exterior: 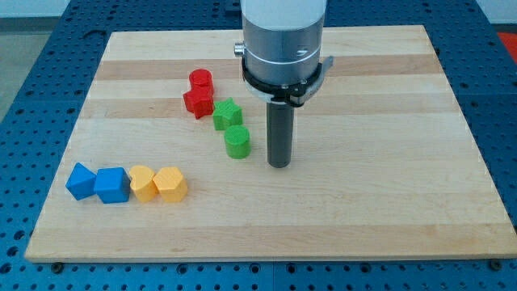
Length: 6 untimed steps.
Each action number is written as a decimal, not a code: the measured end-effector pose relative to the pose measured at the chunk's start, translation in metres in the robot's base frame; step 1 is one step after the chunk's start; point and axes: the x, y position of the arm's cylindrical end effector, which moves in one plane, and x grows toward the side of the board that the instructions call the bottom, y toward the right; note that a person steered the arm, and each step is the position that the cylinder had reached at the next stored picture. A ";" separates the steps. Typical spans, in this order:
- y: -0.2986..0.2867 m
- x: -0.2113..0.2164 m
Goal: Slide the green circle towards the center of the board
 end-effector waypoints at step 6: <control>-0.074 -0.018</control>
